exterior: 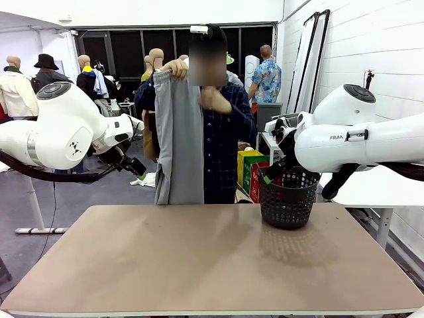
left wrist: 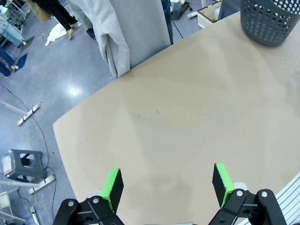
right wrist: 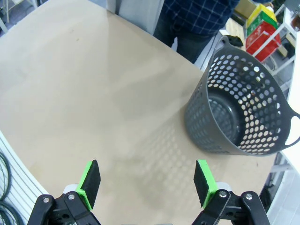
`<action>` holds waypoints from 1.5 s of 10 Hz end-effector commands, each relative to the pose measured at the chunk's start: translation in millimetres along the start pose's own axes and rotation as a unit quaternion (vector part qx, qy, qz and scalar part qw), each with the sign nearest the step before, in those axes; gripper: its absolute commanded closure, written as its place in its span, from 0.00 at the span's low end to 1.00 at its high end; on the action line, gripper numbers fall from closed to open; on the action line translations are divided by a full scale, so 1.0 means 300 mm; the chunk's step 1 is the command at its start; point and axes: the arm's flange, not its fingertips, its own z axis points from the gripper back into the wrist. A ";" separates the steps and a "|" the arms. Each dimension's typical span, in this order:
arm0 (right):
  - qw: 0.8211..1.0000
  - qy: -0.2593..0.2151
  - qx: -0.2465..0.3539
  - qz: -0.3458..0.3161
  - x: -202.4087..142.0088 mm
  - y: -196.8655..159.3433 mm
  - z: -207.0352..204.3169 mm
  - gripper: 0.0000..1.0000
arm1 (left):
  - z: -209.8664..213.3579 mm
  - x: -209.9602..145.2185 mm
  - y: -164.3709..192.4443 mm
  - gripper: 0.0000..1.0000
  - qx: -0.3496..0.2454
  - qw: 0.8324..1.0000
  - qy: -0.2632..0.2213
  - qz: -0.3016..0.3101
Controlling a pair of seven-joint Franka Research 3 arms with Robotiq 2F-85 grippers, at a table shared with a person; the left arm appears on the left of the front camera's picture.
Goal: Fold the training pants.
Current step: Grab both ends of the Training pants handed by a person.
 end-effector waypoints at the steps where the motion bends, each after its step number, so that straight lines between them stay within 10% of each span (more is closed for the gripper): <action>1: 1.000 -0.001 0.000 -0.002 0.002 0.000 0.002 0.00 | 0.002 0.000 -0.001 0.00 -0.001 1.000 -0.001 -0.001; 15: 1.000 -0.001 0.000 -0.002 0.002 0.000 0.002 0.00 | 0.002 0.000 -0.001 0.00 -0.001 1.000 -0.001 -0.001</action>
